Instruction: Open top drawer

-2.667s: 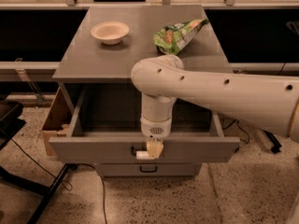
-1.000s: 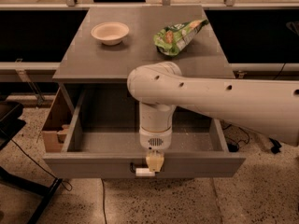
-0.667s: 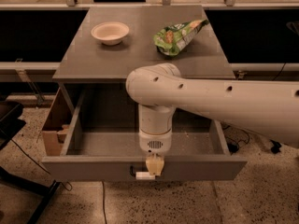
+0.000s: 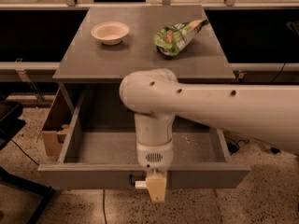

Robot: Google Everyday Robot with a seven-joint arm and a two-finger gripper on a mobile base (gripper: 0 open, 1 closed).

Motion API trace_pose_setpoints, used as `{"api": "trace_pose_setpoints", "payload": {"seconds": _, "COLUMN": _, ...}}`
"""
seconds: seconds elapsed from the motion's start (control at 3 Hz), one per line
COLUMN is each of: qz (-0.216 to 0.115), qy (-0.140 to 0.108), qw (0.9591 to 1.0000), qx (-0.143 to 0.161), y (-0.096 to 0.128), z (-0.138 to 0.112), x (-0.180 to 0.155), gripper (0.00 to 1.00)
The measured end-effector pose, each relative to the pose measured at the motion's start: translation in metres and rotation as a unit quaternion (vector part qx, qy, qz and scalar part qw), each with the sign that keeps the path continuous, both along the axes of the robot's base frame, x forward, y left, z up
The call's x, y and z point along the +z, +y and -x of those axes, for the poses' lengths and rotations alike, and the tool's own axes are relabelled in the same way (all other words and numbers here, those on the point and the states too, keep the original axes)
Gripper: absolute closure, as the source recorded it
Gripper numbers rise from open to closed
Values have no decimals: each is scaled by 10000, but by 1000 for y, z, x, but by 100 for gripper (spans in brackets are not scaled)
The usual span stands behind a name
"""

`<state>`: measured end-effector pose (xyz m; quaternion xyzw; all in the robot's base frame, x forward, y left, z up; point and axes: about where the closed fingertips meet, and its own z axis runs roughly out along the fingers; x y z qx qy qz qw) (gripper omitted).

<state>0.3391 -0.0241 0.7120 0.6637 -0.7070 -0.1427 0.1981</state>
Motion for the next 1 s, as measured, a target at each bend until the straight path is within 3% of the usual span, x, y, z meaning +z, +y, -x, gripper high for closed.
{"api": "trace_pose_setpoints", "payload": {"seconds": 0.33, "qz": 395, "qy": 1164, "qw": 9921, "qx": -250, "y": 16, "z": 128, "x": 49, "gripper": 100}}
{"api": "trace_pose_setpoints", "payload": {"seconds": 0.67, "qz": 351, "qy": 981, "qw": 9941, "qx": -297, "y": 19, "z": 122, "x": 47, "gripper": 100}}
{"api": "trace_pose_setpoints", "payload": {"seconds": 1.0, "qz": 316, "qy": 526, "qw": 9975, "qx": -361, "y": 4, "z": 86, "x": 54, "gripper": 100}}
